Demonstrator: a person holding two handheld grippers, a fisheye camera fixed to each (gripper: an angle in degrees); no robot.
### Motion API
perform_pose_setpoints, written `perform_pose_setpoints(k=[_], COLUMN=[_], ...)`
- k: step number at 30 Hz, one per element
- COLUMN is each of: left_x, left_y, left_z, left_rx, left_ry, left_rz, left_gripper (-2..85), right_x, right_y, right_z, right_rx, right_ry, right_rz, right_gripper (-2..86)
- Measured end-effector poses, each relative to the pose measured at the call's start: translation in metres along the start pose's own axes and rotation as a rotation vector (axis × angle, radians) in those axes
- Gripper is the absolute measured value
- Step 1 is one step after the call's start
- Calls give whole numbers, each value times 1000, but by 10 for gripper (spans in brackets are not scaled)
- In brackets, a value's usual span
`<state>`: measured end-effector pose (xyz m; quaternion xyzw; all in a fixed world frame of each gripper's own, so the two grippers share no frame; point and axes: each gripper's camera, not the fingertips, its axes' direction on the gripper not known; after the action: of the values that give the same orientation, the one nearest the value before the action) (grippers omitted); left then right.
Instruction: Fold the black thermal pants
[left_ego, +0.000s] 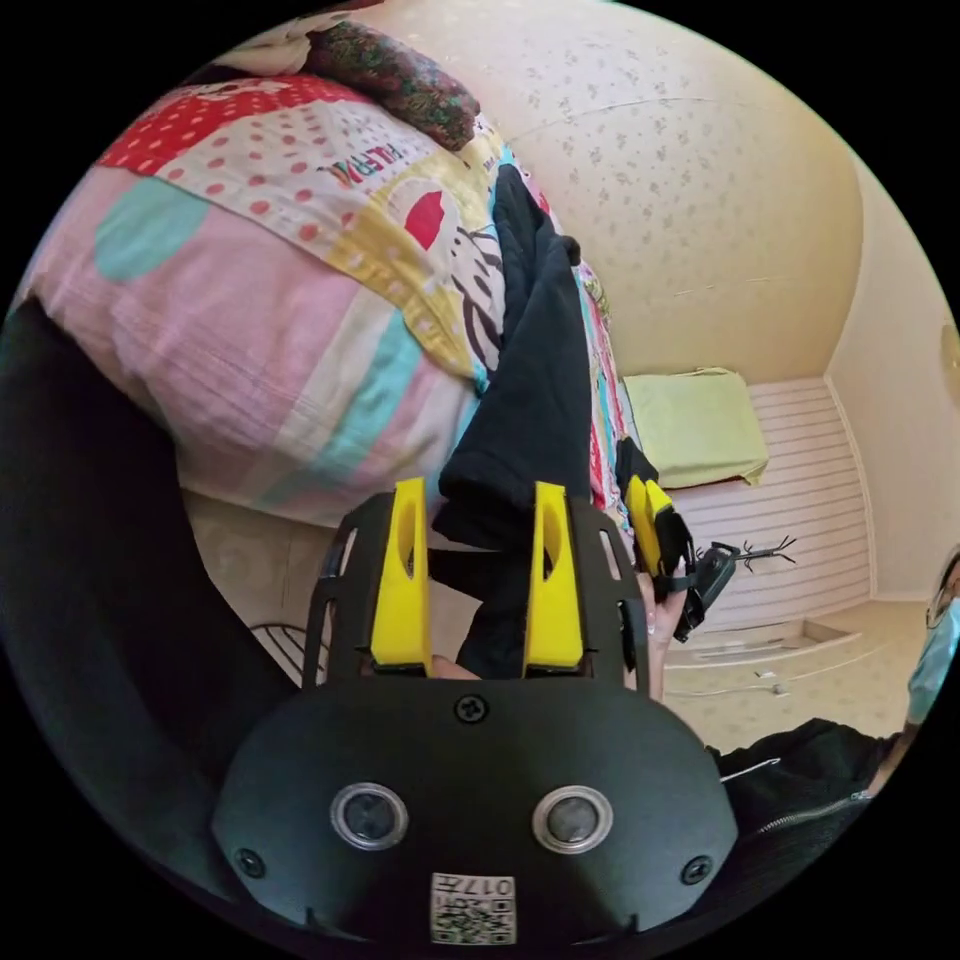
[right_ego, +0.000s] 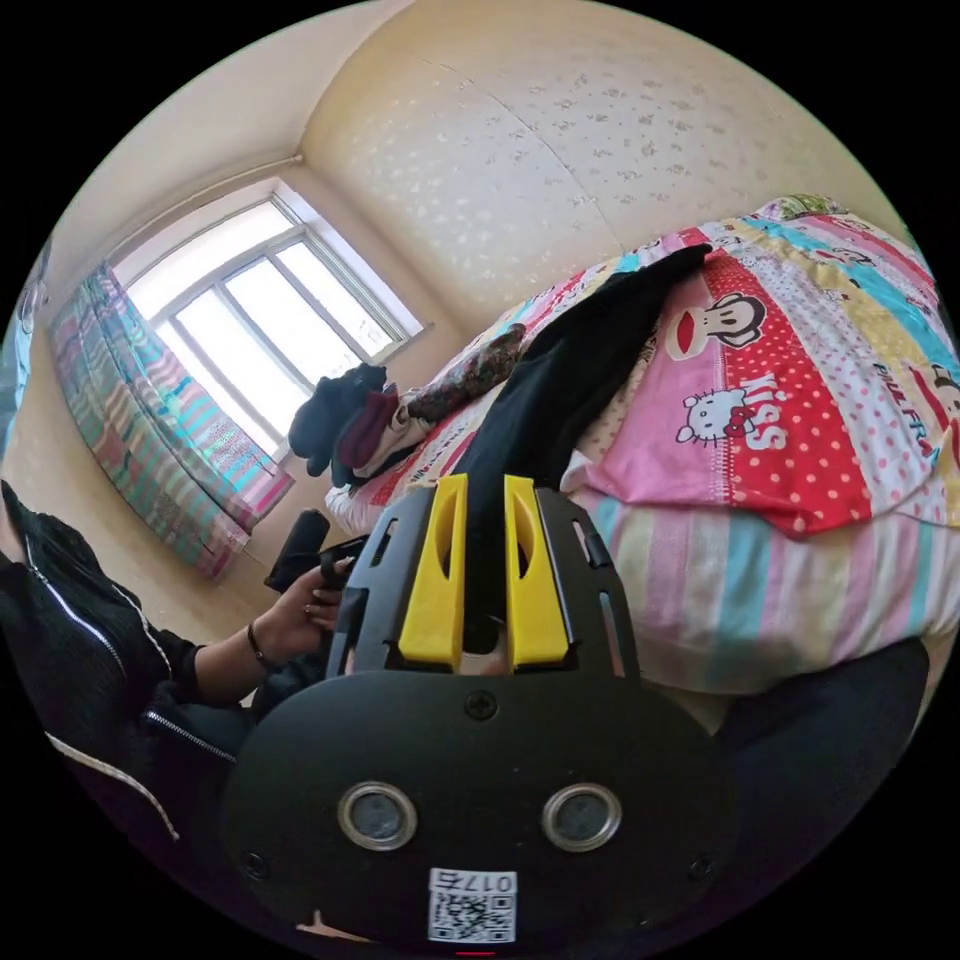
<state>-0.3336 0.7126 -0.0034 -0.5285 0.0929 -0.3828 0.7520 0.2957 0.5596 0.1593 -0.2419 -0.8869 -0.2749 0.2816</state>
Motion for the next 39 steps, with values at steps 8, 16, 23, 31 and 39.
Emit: perform_pose_setpoints(k=[8,16,23,31,39], left_x=[30,143,160,141,121], left_y=[-10,-23,-24,-31,-19], left_z=[-45,-78,-79,-100,-93], left_rx=[59,41,17,18,-52], left_ry=[214,171,79,58,114], left_rz=[44,346,375,295,307], left_gripper=[50,51,52,51,45], right_x=[-44,-106,-176,-181,-219], right_y=[43,63,53,23,14], right_z=[-53,-26,-12,-6,2], right_rx=[145,148,300,148,-175], right_ry=[-15,-33,539,386,502], right_rz=[-152,-162,-262,-407,-776], right_gripper=[97,209,187,62,56])
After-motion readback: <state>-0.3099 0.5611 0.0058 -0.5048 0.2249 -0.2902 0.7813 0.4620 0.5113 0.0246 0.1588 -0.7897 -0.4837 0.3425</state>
